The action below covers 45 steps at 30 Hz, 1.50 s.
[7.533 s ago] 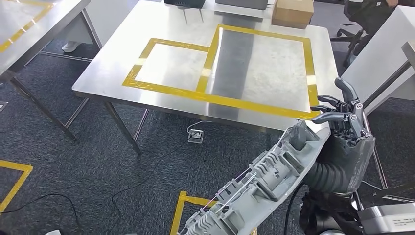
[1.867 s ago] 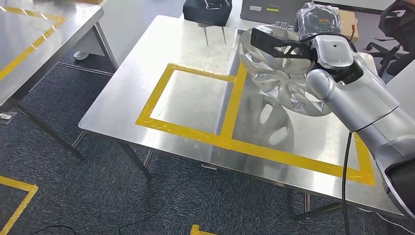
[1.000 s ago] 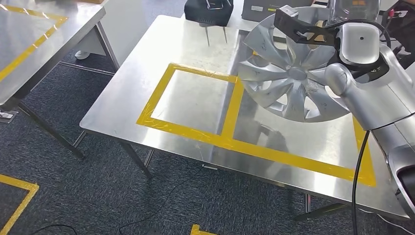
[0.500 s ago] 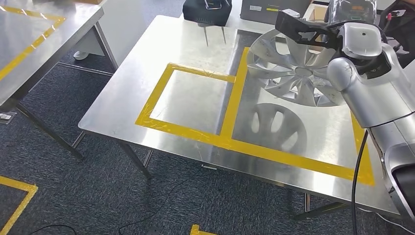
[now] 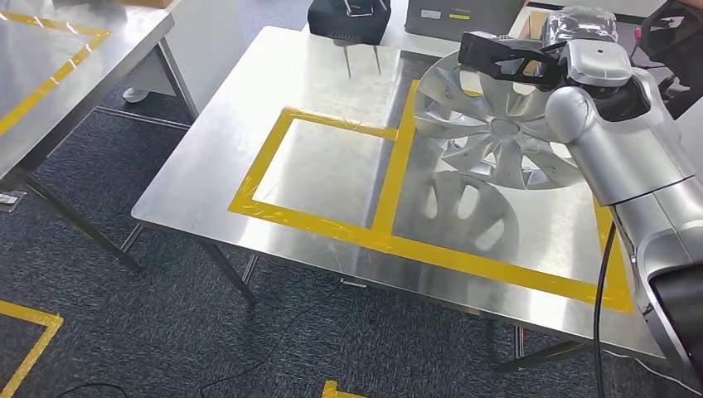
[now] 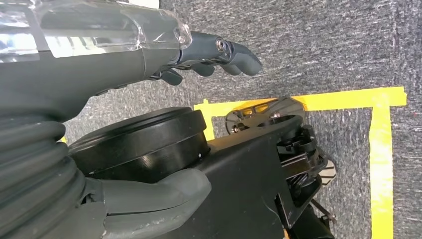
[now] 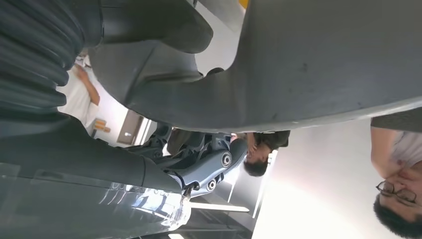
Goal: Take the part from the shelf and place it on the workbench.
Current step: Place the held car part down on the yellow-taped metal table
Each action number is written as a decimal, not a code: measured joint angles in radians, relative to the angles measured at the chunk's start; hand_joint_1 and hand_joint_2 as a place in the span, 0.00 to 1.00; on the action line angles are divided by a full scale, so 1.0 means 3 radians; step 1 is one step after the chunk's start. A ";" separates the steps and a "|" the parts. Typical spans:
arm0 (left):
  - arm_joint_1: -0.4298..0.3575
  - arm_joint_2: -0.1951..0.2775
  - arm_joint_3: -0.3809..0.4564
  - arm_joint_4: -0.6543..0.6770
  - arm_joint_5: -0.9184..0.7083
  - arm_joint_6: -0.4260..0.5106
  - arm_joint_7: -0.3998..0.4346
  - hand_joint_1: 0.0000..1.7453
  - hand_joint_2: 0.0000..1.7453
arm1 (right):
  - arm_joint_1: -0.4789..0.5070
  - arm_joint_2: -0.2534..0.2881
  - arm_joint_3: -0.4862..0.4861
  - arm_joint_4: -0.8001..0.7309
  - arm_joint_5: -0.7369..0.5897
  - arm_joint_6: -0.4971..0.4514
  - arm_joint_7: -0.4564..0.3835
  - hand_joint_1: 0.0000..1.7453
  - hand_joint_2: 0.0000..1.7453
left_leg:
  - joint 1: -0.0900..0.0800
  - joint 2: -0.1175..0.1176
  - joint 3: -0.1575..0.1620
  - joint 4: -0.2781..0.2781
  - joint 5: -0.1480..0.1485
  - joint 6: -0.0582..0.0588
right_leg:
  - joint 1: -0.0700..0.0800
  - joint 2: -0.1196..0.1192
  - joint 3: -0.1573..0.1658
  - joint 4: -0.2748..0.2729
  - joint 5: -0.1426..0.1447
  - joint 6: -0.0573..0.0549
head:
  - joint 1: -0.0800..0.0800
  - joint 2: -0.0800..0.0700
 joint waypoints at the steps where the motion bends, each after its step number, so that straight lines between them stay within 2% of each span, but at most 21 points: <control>1: 0.0000 0.0000 0.0000 0.0000 -0.0001 -0.0001 -0.0004 0.00 1.00 | -0.0003 0.0006 -0.0003 0.0011 0.0004 0.0000 0.0000 1.00 1.00 | 0.0000 0.0000 0.0000 0.0000 0.0000 0.0000 | 0.0000 0.0000 0.0000 0.0000 0.0000 0.0000 | 0.0000 0.0000; 2: 0.0000 0.0000 0.0000 0.0000 -0.0002 -0.0003 -0.0014 0.00 1.00 | -0.0008 0.0012 -0.0006 0.0021 0.0009 -0.0001 0.0000 1.00 1.00 | 0.0000 -0.0001 0.0000 0.0000 0.0000 0.0000 | 0.0000 0.0000 0.0000 0.0000 0.0000 0.0000 | -0.0001 0.0000; 6: -0.0002 0.0000 0.0000 0.0000 -0.0039 -0.0019 -0.0134 0.00 1.00 | -0.0028 0.0031 -0.0012 0.0051 0.0016 -0.0001 0.0000 0.00 1.00 | 0.0000 -0.0003 0.0001 0.0000 0.0000 0.0000 | 0.0000 0.0000 0.0000 0.0000 0.0000 0.0000 | -0.0001 0.0000; 7: -0.0003 0.0000 0.0000 0.0000 -0.0056 -0.0015 -0.0154 0.00 1.00 | -0.0029 0.0033 -0.0012 0.0057 0.0013 -0.0001 0.0000 0.00 1.00 | 0.0000 -0.0004 0.0001 0.0000 0.0000 0.0000 | 0.0000 0.0000 0.0000 0.0000 0.0000 0.0000 | -0.0001 0.0000; 11: -0.0005 0.0000 -0.0002 0.0000 -0.0072 0.0005 -0.0175 0.00 0.00 | -0.0028 0.0041 -0.0011 0.0080 -0.0015 -0.0003 0.0000 0.00 1.00 | 0.0000 -0.0009 0.0001 0.0000 0.0000 0.0000 | 0.0000 -0.0001 0.0000 0.0000 0.0000 0.0000 | -0.0001 0.0000; 15: -0.0004 0.0000 -0.0001 0.0000 -0.0045 0.0010 -0.0125 0.00 0.00 | -0.0027 0.0050 -0.0006 0.0100 -0.0032 -0.0108 0.0000 0.00 1.00 | 0.0000 -0.0014 0.0001 0.0000 0.0000 0.0000 | 0.0000 -0.0001 0.0000 0.0000 0.0001 0.0001 | -0.0001 0.0000; 20: -0.0001 0.0000 -0.0001 0.0000 -0.0054 0.0019 -0.0092 0.00 0.00 | -0.0028 0.0033 0.0024 0.0053 0.0041 -0.0749 0.0000 0.00 1.00 | 0.0000 -0.0026 0.0001 0.0000 0.0000 0.0000 | 0.0000 -0.0002 0.0001 0.0000 0.0000 0.0001 | -0.0004 0.0000; 23: 0.0001 0.0000 -0.0001 0.0000 -0.0064 0.0021 -0.0089 0.00 0.00 | -0.0028 -0.0008 0.0032 -0.0027 0.0090 -0.0946 0.0000 0.00 1.00 | 0.0000 -0.0034 0.0000 0.0000 0.0000 0.0000 | 0.0000 -0.0004 0.0001 0.0000 0.0000 0.0001 | -0.0002 0.0000; 45: 0.0001 0.0000 -0.0001 0.0000 -0.0072 0.0042 -0.0065 0.00 0.00 | -0.0016 -0.0064 0.0100 -0.0142 0.0129 -0.0942 0.0000 0.00 1.00 | 0.0000 -0.0042 0.0001 0.0000 0.0000 0.0000 | 0.0000 -0.0006 0.0002 -0.0001 0.0000 0.0001 | -0.0002 0.0000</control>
